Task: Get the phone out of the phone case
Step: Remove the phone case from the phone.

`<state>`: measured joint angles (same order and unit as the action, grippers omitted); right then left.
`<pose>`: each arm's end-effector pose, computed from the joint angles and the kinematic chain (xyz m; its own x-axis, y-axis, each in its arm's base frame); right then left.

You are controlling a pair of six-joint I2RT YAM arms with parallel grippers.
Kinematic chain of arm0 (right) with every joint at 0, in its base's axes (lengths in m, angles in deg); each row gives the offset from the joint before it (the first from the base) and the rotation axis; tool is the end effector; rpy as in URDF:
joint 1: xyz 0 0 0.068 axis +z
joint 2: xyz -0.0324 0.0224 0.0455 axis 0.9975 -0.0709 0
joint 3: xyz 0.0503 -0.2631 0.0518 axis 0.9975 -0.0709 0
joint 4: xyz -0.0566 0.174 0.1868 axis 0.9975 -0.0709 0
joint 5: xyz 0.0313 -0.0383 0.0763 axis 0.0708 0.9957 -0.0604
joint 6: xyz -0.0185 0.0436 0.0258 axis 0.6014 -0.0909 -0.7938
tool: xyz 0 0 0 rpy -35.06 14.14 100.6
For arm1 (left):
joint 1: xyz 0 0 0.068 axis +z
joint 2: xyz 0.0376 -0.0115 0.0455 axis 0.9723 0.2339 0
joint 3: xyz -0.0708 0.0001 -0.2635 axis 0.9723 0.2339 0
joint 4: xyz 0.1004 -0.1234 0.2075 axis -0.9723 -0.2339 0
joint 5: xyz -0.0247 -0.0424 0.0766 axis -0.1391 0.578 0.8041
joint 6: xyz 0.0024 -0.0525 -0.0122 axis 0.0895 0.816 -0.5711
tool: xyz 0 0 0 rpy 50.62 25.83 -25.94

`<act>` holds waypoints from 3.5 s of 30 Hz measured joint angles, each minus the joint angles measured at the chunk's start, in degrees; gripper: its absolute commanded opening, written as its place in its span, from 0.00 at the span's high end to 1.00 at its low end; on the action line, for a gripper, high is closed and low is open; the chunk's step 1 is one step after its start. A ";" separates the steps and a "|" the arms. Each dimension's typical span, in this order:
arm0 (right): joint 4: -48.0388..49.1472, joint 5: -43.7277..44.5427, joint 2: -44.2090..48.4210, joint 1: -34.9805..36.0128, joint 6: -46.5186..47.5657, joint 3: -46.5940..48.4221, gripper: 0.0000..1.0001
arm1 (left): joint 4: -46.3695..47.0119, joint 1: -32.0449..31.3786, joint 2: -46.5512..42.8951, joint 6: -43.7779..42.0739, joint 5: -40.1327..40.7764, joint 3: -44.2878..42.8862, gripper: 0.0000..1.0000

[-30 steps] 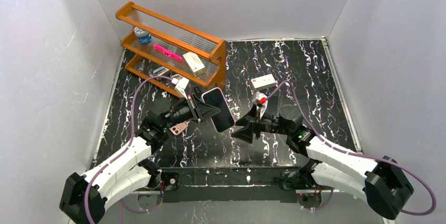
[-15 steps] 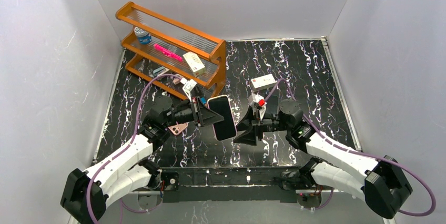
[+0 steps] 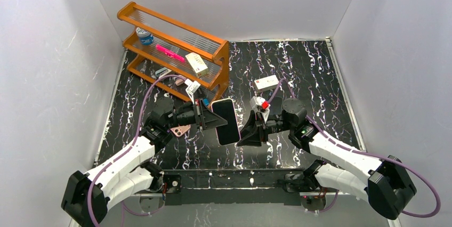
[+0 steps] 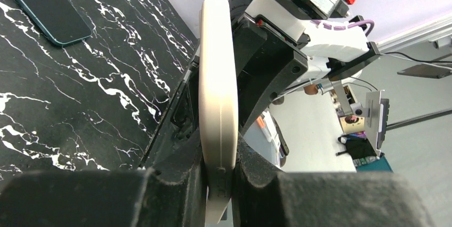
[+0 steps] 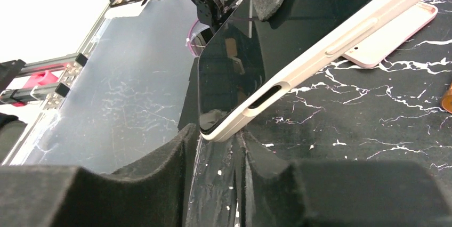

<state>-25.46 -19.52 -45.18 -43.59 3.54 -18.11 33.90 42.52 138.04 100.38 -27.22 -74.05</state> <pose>0.1358 0.1639 0.2625 -0.2737 -0.0649 -0.9596 -0.9484 -0.1478 0.2805 0.1562 -0.1349 0.2938 -0.7327 -0.2163 -0.6453 0.6454 0.0801 -0.7596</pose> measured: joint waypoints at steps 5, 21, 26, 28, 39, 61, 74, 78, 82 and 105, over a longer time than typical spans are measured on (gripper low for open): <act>0.00 -1.01 -0.26 -0.31 0.24 0.17 0.79 | 1.01 0.00 0.00 0.11 -1.11 0.00 1.00; -9.57 -5.51 -6.51 -0.35 10.45 6.56 0.80 | 2.49 0.68 -1.38 3.06 -0.44 1.53 1.00; -10.80 -6.54 -6.91 -0.35 12.87 7.19 0.59 | 1.51 0.33 -2.91 2.05 0.26 1.88 1.00; -10.86 -7.08 -6.12 -0.35 13.46 7.15 0.55 | 0.50 0.11 -3.17 0.76 0.46 1.86 1.00; -8.24 -8.92 -2.49 -0.66 11.13 6.54 0.55 | -0.70 -0.28 -2.95 -1.62 0.02 0.13 1.00; -1.88 -9.77 -7.37 -0.72 6.23 6.49 0.99 | 1.40 -0.28 -2.12 0.70 0.26 0.72 1.00; -10.45 -7.06 -7.34 -0.59 13.55 7.21 0.99 | 2.32 -2.86 0.24 5.99 6.40 1.79 1.00; -11.67 -3.21 -7.32 -0.31 15.39 7.26 0.99 | 2.91 -3.58 0.22 7.21 8.72 1.79 1.00; -13.09 0.98 -7.23 -0.02 16.94 7.26 0.99 | 3.30 -3.93 0.22 7.61 11.21 2.29 1.00; -8.39 27.17 -0.57 0.42 -2.62 5.66 0.64 | 3.80 -5.75 -8.63 3.56 31.82 8.55 1.00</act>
<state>-33.85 7.65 -45.75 -43.17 0.92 -12.45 37.71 36.77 129.41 103.94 4.61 -65.50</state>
